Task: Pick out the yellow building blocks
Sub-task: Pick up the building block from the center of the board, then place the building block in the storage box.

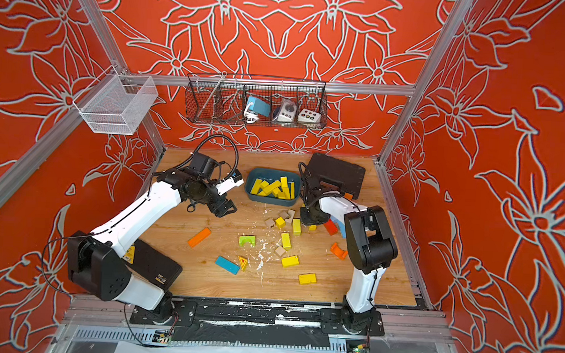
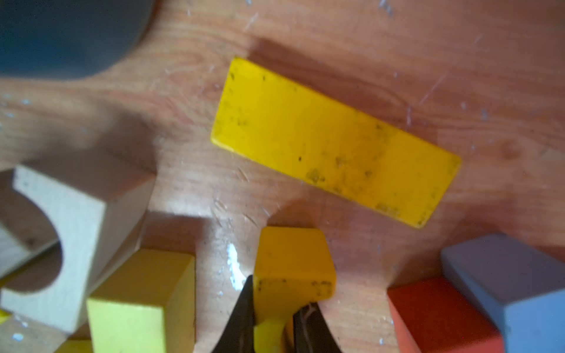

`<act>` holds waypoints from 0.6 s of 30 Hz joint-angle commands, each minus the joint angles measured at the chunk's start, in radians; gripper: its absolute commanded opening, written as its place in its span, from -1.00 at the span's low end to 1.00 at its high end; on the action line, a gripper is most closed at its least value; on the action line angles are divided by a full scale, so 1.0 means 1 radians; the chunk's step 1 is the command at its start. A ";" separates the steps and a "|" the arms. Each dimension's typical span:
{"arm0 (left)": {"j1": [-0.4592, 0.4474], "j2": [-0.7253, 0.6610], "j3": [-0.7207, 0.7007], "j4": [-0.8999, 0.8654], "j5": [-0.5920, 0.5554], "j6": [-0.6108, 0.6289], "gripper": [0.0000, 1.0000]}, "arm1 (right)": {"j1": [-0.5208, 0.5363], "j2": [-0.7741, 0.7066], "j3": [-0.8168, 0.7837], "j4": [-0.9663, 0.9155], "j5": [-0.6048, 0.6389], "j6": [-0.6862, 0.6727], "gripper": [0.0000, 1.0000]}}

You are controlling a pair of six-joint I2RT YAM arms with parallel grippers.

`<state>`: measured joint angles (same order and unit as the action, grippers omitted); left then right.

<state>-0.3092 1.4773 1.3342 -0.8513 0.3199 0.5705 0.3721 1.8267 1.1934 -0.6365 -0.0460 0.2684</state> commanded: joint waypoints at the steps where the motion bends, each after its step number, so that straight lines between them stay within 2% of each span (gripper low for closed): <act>1: -0.013 -0.052 -0.032 -0.074 0.064 0.087 0.60 | 0.002 -0.074 0.006 -0.039 -0.013 0.003 -0.83; 6: -0.074 -0.095 -0.115 -0.089 -0.012 0.130 0.60 | 0.002 -0.147 0.077 -0.097 -0.023 0.005 -0.82; 10: -0.146 -0.135 -0.186 -0.092 -0.019 0.135 0.60 | 0.002 -0.182 0.159 -0.126 -0.060 0.000 -0.82; 18: -0.247 -0.163 -0.278 -0.056 -0.014 0.099 0.60 | 0.005 -0.098 0.391 -0.159 -0.142 -0.014 -0.80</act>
<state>-0.5335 1.3338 1.0748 -0.9073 0.3046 0.6689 0.3721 1.6794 1.5093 -0.7620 -0.1387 0.2672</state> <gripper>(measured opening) 0.800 0.199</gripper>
